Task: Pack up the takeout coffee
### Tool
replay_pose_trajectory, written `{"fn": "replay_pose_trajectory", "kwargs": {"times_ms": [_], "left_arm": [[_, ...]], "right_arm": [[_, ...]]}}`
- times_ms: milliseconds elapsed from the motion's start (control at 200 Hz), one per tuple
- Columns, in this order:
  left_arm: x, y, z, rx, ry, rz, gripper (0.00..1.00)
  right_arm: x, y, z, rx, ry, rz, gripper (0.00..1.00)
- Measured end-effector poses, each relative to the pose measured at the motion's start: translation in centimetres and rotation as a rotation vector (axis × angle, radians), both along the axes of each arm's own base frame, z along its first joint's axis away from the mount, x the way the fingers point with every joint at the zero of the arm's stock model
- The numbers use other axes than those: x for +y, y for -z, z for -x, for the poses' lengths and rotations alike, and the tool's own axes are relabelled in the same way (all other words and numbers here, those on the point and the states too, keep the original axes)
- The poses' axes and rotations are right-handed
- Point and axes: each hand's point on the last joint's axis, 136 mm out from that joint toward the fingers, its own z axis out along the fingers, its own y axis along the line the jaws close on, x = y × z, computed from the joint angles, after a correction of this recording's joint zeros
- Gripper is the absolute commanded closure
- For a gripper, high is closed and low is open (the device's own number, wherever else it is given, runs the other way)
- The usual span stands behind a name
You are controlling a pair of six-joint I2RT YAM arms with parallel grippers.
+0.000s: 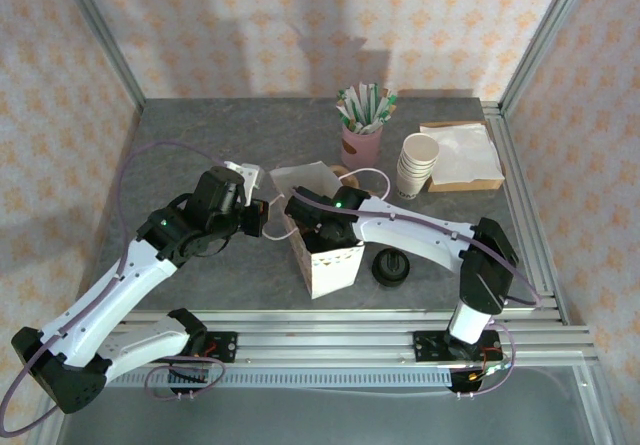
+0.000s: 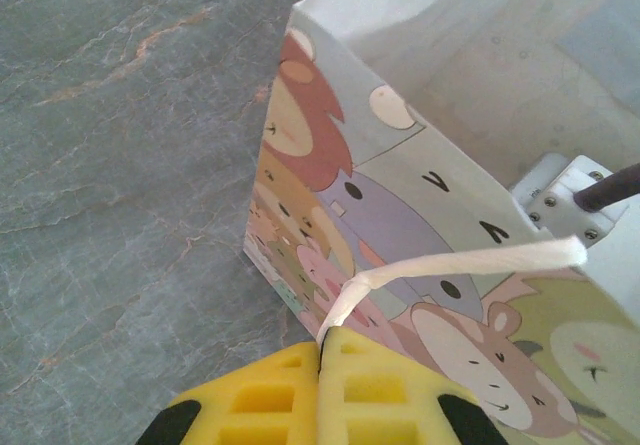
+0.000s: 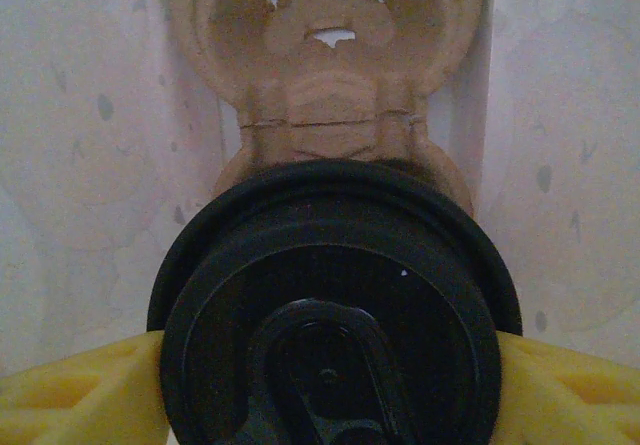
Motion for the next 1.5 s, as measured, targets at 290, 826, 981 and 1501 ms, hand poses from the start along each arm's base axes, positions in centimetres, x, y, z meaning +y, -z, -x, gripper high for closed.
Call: {"fn": "replay_pose_trajectory", "kwargs": {"times_ms": [290,826,981,1501], "left_arm": [[0.1,0.0,-0.1,-0.002,-0.005,-0.004,0.98],[0.2,-0.1,-0.4,-0.004,-0.024,-0.013,0.99],[0.2,-0.1,-0.5,-0.002,-0.024,-0.013,1.00],[0.8,-0.1,-0.8,-0.012,-0.062,-0.029,1.00]], "right_arm": [[0.1,-0.3,0.0,0.000,-0.002,-0.002,0.19],[0.5,-3.3,-0.1,-0.028,0.007,-0.052,0.14],[0.4,-4.4,-0.1,-0.046,0.007,-0.081,0.14],[0.9,-7.9,-0.6,-0.085,0.010,-0.124,0.12]]}}
